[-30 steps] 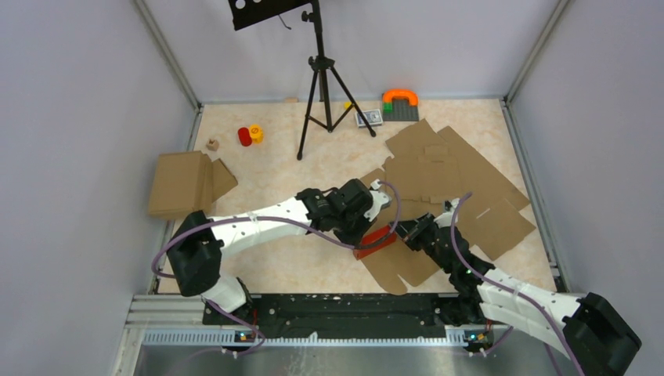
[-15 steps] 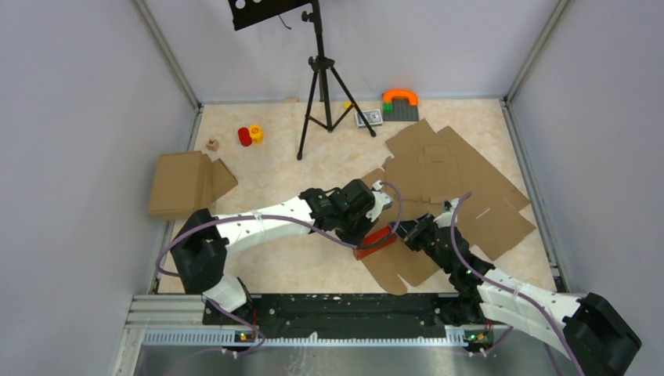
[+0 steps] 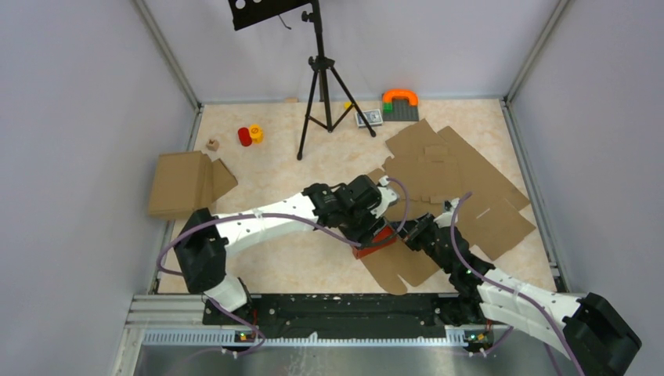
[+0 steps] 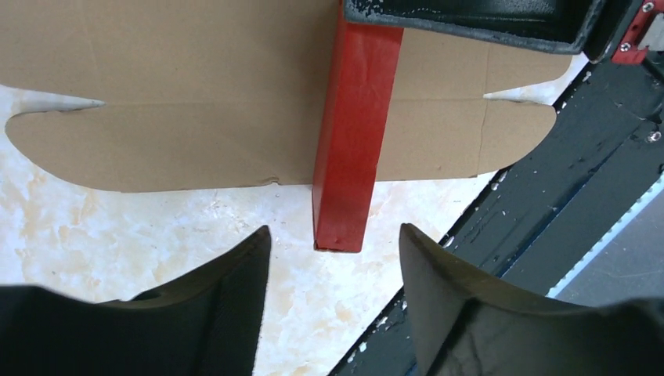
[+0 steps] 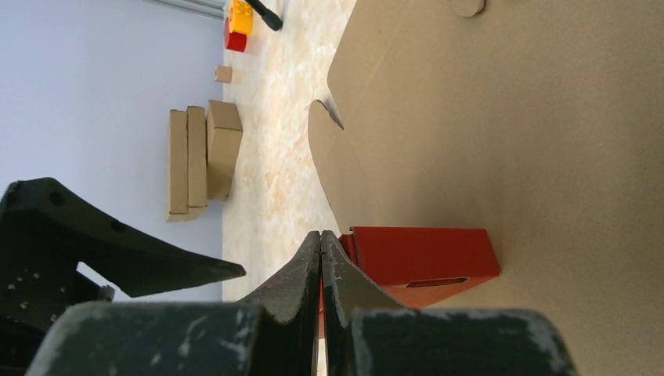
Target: Fold the paper box
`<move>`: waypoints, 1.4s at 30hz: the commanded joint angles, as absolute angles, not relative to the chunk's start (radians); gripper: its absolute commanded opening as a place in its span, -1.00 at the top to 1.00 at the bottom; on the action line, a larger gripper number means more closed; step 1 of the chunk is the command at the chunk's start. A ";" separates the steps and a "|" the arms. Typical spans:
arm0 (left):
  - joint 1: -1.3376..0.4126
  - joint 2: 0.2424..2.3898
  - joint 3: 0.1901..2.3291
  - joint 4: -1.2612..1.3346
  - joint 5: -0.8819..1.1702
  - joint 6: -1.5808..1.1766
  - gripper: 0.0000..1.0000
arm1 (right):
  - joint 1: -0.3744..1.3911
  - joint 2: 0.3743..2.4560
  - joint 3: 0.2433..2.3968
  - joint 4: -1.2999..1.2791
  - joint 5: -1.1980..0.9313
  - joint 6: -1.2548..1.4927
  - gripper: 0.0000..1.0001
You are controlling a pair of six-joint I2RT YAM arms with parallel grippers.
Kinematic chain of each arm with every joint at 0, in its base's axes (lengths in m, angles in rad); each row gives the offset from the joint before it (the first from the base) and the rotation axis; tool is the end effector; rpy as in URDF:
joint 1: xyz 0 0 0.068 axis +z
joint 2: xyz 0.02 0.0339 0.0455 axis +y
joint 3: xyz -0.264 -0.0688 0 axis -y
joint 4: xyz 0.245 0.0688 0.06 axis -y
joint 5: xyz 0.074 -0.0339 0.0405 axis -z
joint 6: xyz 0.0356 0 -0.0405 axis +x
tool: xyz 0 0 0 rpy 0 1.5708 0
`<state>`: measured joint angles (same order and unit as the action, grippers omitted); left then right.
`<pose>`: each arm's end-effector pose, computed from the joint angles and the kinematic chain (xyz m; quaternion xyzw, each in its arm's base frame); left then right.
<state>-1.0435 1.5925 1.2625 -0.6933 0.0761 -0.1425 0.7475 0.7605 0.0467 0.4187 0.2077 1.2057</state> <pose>0.1657 -0.2900 0.2613 0.4282 0.8616 -0.1813 0.2036 0.1204 0.1016 0.1488 0.2416 0.7642 0.4441 0.4006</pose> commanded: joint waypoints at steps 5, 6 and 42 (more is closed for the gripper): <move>-1.071 1.696 1.288 -0.675 0.092 -0.080 -0.04 | 0.744 0.785 -0.006 0.194 0.203 1.152 1.00; -1.071 1.706 1.288 -0.672 0.098 -0.080 0.07 | 0.745 0.784 -0.007 0.189 0.203 1.151 1.00; -1.072 1.746 1.276 -0.675 0.126 -0.076 0.66 | 0.712 0.657 0.101 0.140 0.180 1.059 1.00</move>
